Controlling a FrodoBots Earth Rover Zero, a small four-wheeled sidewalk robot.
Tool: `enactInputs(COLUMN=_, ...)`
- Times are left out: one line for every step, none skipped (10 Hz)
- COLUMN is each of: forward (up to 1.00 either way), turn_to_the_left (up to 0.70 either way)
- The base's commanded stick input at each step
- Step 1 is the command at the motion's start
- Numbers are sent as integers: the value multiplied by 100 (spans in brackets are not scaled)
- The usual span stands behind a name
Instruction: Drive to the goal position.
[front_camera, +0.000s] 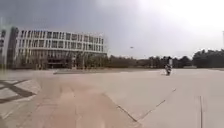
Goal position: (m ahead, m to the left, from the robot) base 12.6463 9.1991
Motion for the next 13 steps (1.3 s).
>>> enactInputs(forward=70, turn_to_the_left=12)
enactInputs(forward=70, turn_to_the_left=0)
enactInputs(forward=70, turn_to_the_left=0)
enactInputs(forward=70, turn_to_the_left=0)
enactInputs(forward=70, turn_to_the_left=0)
enactInputs(forward=70, turn_to_the_left=0)
enactInputs(forward=70, turn_to_the_left=0)
enactInputs(forward=70, turn_to_the_left=0)
enactInputs(forward=70, turn_to_the_left=0)
enactInputs(forward=70, turn_to_the_left=0)
enactInputs(forward=70, turn_to_the_left=0)
enactInputs(forward=70, turn_to_the_left=0)
enactInputs(forward=70, turn_to_the_left=0)
